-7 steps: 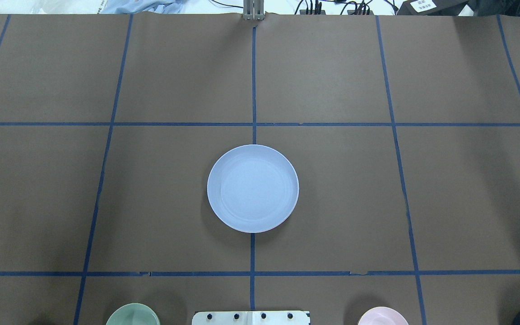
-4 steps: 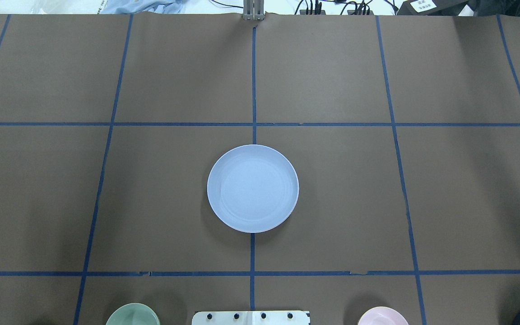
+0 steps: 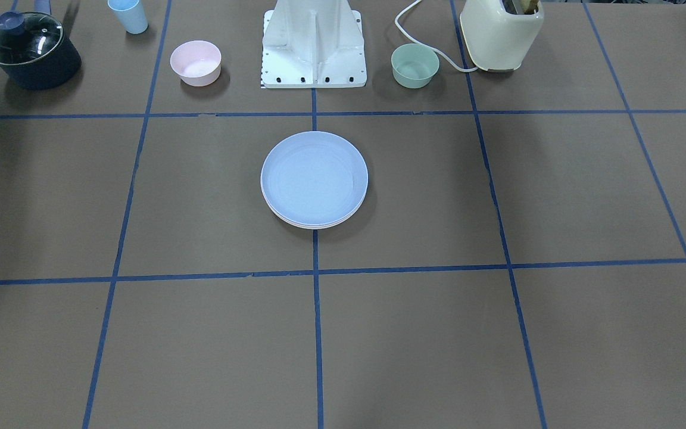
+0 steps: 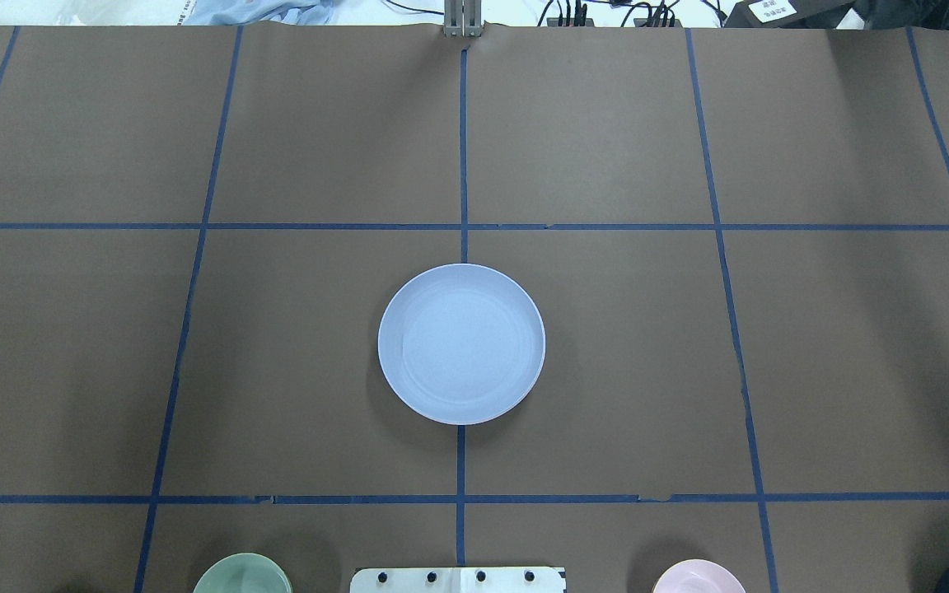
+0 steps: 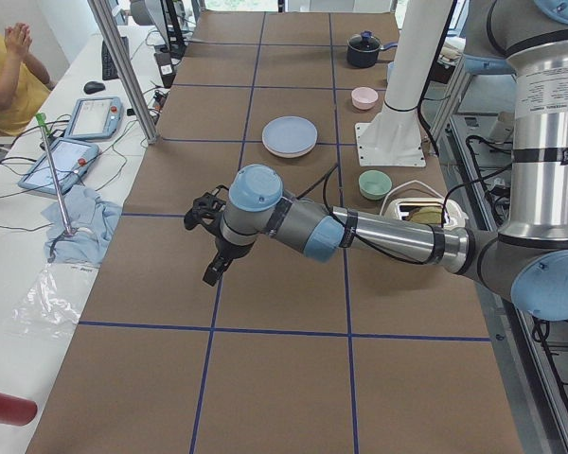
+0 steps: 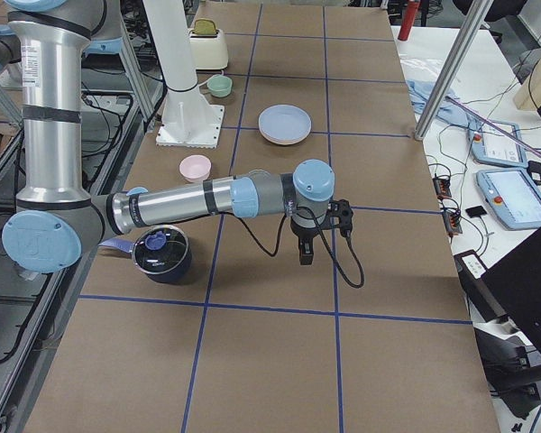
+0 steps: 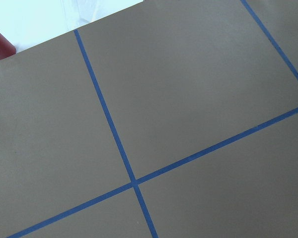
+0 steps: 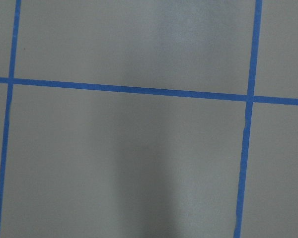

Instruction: Stack three plates with pink and blue

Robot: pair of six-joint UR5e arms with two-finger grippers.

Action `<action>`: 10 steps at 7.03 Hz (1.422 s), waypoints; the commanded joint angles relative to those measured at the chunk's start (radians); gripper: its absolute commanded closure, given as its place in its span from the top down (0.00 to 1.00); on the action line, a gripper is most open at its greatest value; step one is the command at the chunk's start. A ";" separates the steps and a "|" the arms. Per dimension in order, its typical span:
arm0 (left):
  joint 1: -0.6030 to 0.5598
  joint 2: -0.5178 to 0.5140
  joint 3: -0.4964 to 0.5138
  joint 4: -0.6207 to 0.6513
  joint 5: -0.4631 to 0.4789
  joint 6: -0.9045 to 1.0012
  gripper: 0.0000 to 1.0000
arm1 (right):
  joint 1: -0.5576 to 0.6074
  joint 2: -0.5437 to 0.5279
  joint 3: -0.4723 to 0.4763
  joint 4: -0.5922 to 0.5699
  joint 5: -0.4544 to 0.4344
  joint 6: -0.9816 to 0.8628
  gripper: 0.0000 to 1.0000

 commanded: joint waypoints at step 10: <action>0.002 0.001 -0.011 -0.009 -0.001 0.002 1.00 | -0.032 -0.047 0.090 -0.001 0.065 -0.001 1.00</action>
